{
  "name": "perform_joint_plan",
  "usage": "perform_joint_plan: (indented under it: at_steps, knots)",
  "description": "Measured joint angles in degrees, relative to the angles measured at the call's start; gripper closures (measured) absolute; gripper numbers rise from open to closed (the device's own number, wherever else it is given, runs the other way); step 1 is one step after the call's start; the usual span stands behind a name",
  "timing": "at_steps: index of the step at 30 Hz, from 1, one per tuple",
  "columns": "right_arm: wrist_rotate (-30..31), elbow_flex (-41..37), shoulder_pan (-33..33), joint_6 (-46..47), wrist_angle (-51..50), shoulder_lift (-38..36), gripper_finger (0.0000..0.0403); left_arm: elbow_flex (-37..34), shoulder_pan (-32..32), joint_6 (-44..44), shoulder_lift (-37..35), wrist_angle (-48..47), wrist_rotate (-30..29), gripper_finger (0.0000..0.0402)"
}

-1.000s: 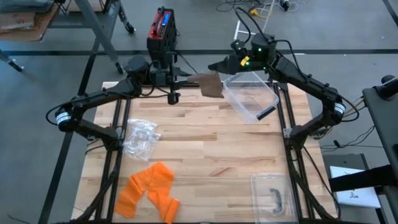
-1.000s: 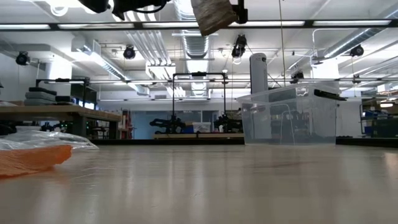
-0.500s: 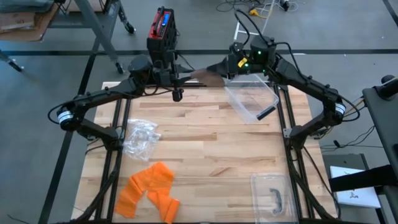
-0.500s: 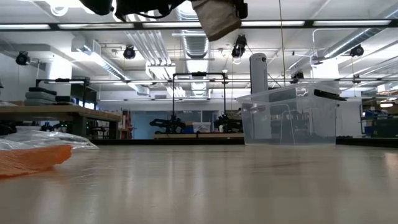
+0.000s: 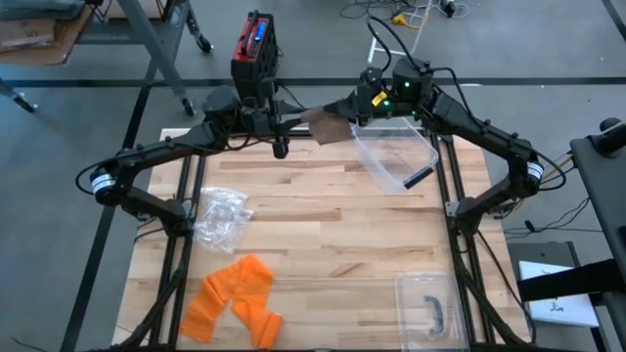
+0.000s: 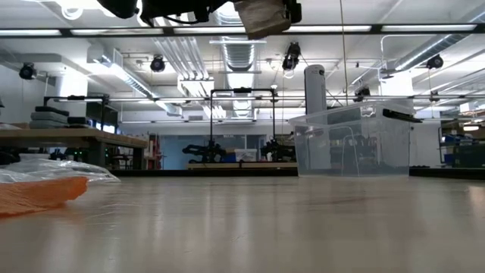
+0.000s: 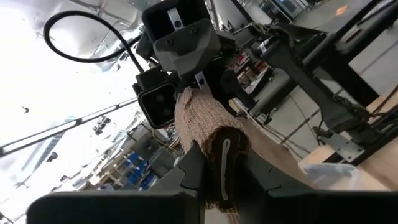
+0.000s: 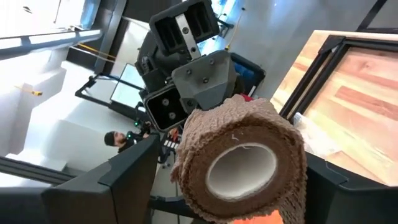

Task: Roll bandage
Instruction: Roll the brown bandage

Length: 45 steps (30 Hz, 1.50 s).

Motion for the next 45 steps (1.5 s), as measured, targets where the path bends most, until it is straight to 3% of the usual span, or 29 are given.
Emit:
perform_joint_plan:
  at_steps: [5,16,26,30,34,40,45]
  knots:
    - [0.25,0.0,0.0,0.41,-0.07,0.02,0.013,0.09,0.0,4.76,1.03,0.16,-0.26,0.0356]
    - [0.66,-0.04,0.0,1.55,-0.86,0.27,0.0134,0.12,-0.37,27.04,2.39,-0.06,-1.12,0.0346]
    - [-0.17,-0.04,0.0,3.32,-0.64,1.48,0.0206,0.11,-0.35,29.96,2.45,-0.32,-2.91,0.0333]
    - [-0.22,-0.05,0.0,1.3,-0.67,1.49,0.0246,0.11,-0.26,26.73,2.45,0.06,-3.13,0.033]
    - [-0.06,-0.04,-0.01,-3.25,-0.43,1.49,0.0291,0.04,-0.24,17.79,2.44,0.74,-3.33,0.0298]
    - [-1.61,-0.04,-0.89,-15.34,1.0,1.37,0.032,-0.11,1.22,-7.81,0.48,-0.8,-6.85,0.0204]
    - [-5.07,-0.04,-1.53,-26.09,3.97,1.37,0.0314,-0.09,2.82,-28.0,-0.79,0.41,1.27,0.0124]
